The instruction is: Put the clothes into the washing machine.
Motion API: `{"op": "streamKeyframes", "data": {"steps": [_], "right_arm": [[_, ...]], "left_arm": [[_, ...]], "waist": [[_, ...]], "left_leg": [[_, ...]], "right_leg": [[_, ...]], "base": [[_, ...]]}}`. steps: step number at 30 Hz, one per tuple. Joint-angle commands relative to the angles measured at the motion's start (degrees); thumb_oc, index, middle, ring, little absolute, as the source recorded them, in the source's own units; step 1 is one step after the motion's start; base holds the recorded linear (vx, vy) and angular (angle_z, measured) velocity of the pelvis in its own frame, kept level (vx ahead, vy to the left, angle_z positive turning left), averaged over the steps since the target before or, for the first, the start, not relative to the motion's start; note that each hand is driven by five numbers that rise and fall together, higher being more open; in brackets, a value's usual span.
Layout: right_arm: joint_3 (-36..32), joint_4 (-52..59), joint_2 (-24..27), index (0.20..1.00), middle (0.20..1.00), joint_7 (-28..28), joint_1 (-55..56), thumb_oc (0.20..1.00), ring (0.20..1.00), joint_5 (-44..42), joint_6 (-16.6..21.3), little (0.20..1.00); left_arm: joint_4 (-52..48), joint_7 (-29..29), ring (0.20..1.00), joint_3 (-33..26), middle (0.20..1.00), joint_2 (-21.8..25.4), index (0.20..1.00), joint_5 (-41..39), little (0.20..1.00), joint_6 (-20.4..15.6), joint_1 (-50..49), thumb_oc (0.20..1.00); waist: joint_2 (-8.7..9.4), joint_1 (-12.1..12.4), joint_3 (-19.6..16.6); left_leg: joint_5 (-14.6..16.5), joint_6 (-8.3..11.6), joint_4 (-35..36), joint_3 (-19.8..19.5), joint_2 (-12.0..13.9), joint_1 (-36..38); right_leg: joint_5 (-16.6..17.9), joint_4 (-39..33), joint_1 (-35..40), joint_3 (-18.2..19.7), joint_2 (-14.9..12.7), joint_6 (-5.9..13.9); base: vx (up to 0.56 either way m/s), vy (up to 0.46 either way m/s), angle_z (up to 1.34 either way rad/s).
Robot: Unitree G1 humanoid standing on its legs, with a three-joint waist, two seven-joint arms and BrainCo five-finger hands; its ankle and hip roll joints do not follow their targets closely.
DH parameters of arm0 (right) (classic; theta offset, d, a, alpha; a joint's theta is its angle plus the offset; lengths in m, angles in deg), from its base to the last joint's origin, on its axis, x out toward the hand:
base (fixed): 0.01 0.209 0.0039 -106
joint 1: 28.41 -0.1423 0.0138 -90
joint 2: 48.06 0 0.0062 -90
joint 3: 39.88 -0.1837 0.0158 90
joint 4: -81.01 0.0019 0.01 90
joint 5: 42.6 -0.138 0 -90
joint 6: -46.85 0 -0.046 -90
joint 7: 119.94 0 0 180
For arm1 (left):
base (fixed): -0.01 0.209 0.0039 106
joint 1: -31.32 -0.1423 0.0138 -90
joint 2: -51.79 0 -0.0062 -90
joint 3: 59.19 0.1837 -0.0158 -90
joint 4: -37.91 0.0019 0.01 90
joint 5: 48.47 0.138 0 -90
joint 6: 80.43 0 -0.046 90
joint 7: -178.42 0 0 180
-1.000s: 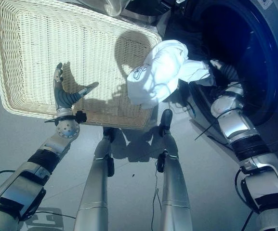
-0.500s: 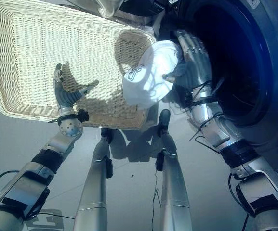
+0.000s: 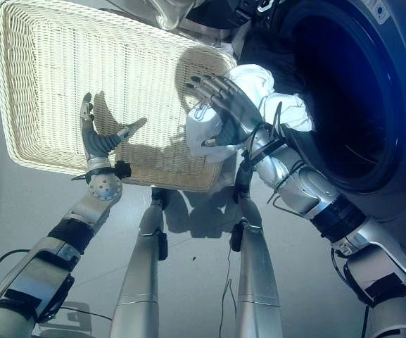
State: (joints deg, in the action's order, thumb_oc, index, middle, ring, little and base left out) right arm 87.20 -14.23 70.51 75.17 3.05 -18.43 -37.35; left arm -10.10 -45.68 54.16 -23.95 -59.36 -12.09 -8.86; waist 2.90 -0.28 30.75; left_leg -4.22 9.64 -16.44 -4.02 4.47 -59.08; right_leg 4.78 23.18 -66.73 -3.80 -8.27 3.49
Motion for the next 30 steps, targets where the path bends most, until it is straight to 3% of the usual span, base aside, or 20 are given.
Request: {"op": "streamKeyframes", "data": {"steps": [1, 10, 18, 24, 30], "right_arm": [[3.7, 4.0, 3.2, 1.000, 1.000, -2.7, -2.1, 1.000, 1.000, 3.2, 1.4, 1.000], [7.8, 3.4, 8.1, 1.000, 1.000, -8.1, -5.0, 1.000, 1.000, 7.9, -0.1, 1.000], [9.1, 4.0, 11.0, 1.000, 1.000, -13.8, -7.3, 1.000, 1.000, 13.0, -4.9, 1.000], [8.7, 4.2, 10.8, 1.000, 1.000, -15.4, -7.8, 1.000, 1.000, 17.0, -6.3, 1.000], [8.6, 3.9, 10.3, 1.000, 1.000, -18.2, -8.2, 1.000, 1.000, 22.8, -10.5, 1.000]], "left_arm": [[-1.1, -0.3, 1.000, -2.9, 1.000, -0.5, 1.000, -0.6, 1.000, -0.7, 0.9, 1.000], [-2.1, 0.2, 1.000, -2.2, 1.000, 1.5, 1.000, -1.4, 1.000, 0.2, 1.3, 1.000], [-2.8, 0.9, 1.000, -2.6, 1.000, 2.8, 1.000, -1.8, 1.000, 1.0, 0.9, 1.000], [-2.9, 1.3, 1.000, -3.0, 1.000, 2.9, 1.000, -1.6, 1.000, 1.2, 0.9, 1.000], [-3.0, 1.3, 1.000, -3.0, 1.000, 2.6, 1.000, -1.4, 1.000, 0.8, 0.6, 1.000]], "waist": [[-1.69, -0.4, -1.0], [-1.13, -0.4, -1.0], [-0.43, -0.5, -1.0], [-0.24, -0.5, -1.0], [-0.42, -0.5, -1.0]], "left_leg": [[-0.7, -5.90, -0.6, 2.6, -7.6, -0.4], [-0.9, -5.81, -1.1, 2.5, -7.5, -0.8], [-0.8, -5.71, -1.3, 2.3, -7.4, -0.9], [-0.8, -5.75, -1.2, 2.1, -7.3, -1.0], [-0.7, -5.76, -1.1, 2.1, -7.6, -1.0]], "right_leg": [[1.0, -1.6, 3.4, -6.4, 6.0, 3.59], [1.4, -1.2, 3.1, -6.6, 5.9, 3.63], [1.6, -1.2, 3.1, -6.6, 6.1, 3.59], [1.6, -1.2, 2.9, -6.6, 6.2, 3.59], [1.7, -1.5, 2.8, -6.4, 6.3, 3.49]], "base": [[0.00, 0.000, 0.00], [0.00, 0.000, 0.00], [0.00, -0.002, 0.01], [0.00, 0.000, 0.00], [0.00, 0.000, 0.00]]}}
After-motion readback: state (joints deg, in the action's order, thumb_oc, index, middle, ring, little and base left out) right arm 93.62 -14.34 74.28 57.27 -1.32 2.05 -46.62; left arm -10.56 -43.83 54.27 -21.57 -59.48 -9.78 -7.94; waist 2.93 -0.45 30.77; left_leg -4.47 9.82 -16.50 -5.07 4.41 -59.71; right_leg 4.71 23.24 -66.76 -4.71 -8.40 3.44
